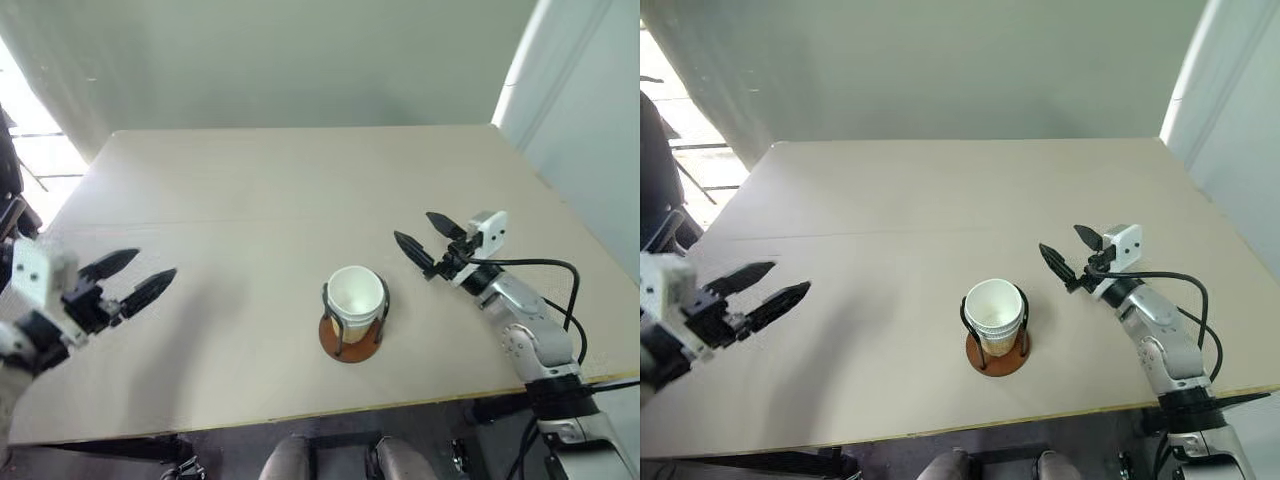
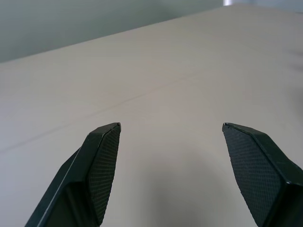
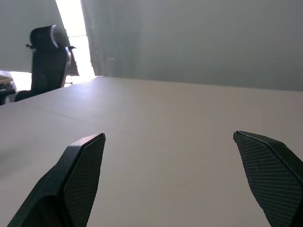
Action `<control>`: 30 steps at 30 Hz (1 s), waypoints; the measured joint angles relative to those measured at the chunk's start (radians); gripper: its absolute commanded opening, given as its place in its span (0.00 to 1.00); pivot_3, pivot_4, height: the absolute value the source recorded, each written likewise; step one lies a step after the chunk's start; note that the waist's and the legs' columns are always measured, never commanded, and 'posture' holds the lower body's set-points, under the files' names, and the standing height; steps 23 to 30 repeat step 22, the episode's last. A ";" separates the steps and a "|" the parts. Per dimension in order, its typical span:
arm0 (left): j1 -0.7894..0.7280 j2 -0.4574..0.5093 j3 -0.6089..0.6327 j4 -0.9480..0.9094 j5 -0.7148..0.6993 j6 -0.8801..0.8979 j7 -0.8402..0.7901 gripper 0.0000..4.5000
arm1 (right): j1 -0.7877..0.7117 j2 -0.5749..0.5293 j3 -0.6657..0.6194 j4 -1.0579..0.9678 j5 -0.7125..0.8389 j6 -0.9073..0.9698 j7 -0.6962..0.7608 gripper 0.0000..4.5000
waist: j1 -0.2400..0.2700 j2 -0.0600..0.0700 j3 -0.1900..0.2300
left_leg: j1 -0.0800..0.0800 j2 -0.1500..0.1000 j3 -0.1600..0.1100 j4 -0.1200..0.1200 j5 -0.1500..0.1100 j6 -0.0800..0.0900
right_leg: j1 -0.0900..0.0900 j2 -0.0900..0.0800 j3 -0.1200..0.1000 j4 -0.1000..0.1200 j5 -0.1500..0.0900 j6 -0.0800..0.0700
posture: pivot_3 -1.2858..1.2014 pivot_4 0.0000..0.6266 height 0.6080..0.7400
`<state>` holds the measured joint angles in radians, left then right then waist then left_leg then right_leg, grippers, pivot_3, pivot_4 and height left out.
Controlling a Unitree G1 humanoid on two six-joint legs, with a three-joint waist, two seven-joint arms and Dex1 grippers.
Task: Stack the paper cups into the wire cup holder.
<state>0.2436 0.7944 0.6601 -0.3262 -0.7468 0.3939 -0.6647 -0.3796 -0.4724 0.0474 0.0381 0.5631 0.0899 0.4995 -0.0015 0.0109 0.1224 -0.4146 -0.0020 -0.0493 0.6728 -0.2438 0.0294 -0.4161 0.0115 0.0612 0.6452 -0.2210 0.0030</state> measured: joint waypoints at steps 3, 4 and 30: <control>0.013 -0.081 0.001 0.000 0.035 -0.025 0.040 0.81 | 0.005 0.032 -0.016 0.025 -0.045 -0.021 0.001 1.00 | 0.000 -0.002 0.000 | 0.004 0.001 -0.001 -0.009 0.003 -0.014 | 0.000 0.001 0.000 0.001 0.006 -0.009 | 0.52 0.24 1.00; 0.014 -0.103 0.002 0.002 0.045 -0.035 0.050 0.81 | 0.017 0.042 -0.024 0.024 -0.054 -0.025 0.001 1.00 | 0.000 -0.002 0.000 | 0.004 0.002 -0.002 -0.011 0.003 -0.017 | 0.000 0.002 0.000 0.002 0.008 -0.010 | 0.52 0.24 1.00; -0.049 -0.268 -0.051 0.056 0.122 -0.066 0.172 0.81 | 0.087 0.146 -0.121 0.112 -0.195 -0.124 -0.039 1.00 | -0.005 -0.004 0.001 | 0.003 0.003 -0.004 -0.010 0.010 -0.012 | 0.000 0.006 0.003 -0.001 0.011 -0.007 | 0.52 0.24 1.00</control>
